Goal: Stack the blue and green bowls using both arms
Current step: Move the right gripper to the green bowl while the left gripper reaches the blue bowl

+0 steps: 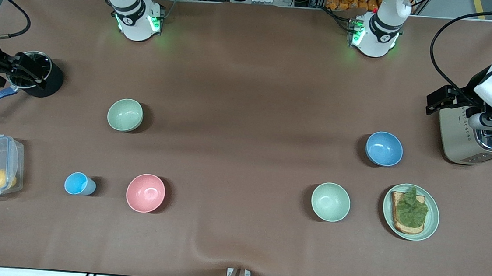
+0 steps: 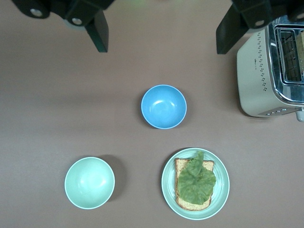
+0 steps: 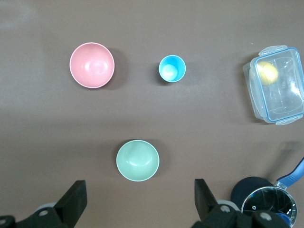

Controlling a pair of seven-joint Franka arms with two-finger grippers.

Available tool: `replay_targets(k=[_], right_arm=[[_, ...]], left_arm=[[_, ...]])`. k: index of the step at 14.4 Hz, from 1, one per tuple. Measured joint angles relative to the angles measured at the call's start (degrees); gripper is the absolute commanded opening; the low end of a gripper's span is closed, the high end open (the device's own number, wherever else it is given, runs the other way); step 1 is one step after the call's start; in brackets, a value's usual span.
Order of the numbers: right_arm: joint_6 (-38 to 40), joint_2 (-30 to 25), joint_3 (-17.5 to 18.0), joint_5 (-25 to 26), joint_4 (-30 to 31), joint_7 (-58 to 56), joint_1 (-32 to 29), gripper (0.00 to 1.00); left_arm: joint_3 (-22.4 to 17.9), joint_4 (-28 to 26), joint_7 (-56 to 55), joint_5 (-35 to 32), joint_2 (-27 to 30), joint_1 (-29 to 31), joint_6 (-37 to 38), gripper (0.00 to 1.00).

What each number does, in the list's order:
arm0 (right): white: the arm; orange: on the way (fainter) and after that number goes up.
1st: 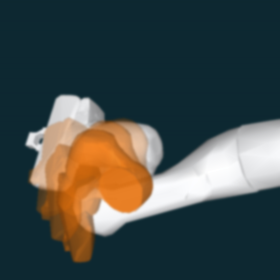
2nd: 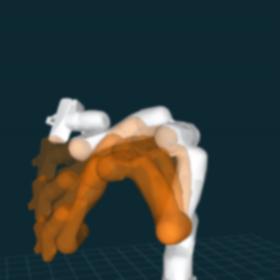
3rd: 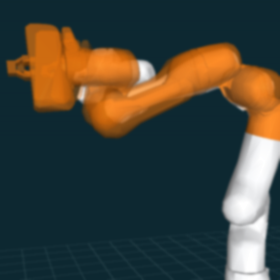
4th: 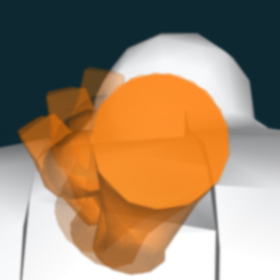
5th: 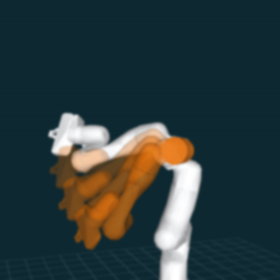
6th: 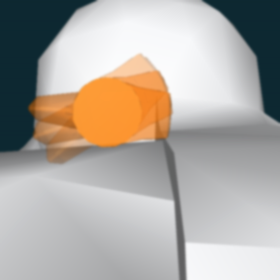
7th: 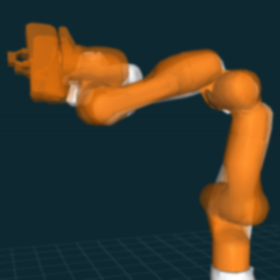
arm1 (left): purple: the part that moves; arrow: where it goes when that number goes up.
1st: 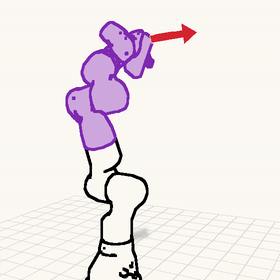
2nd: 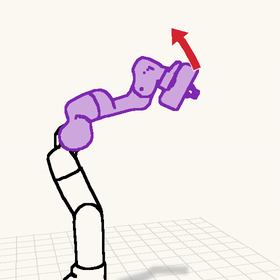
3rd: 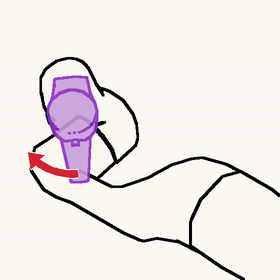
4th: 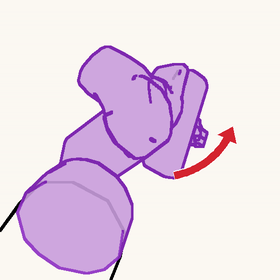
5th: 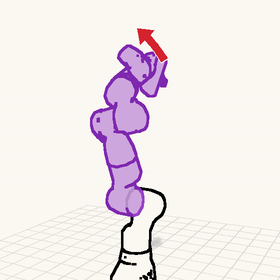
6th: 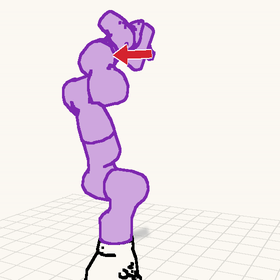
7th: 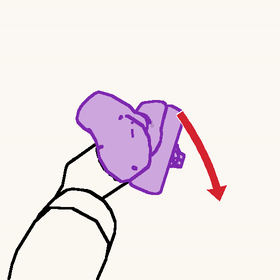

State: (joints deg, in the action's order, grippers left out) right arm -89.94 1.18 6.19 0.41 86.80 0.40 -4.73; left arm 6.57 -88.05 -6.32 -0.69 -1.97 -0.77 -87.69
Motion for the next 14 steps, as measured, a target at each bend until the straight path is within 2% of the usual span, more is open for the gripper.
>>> replay_targets(k=[7,10,12,14], right_arm=[[0.08,0.11,0.00,0.00,0.02,0.00,0.00,1.00],[0.32,1.21,0.00,0.00,0.14,0.00,0.00,1.00],[0.44,1.90,0.02,0.00,0.15,0.00,0.01,1.00],[0.36,2.72,0.05,0.00,0.59,0.00,0.01,1.00]], left_arm=[[-1.11,-0.01,0.00,0.00,-0.13,0.39,0.17,1.00],[-1.86,-2.45,0.41,0.00,-2.33,1.29,-0.94,1.00],[-1.95,-6.27,0.59,0.00,-5.21,2.64,-5.62,1.00],[-2.02,-12.11,1.41,-1.55,-7.86,3.92,-13.88,1.00]])
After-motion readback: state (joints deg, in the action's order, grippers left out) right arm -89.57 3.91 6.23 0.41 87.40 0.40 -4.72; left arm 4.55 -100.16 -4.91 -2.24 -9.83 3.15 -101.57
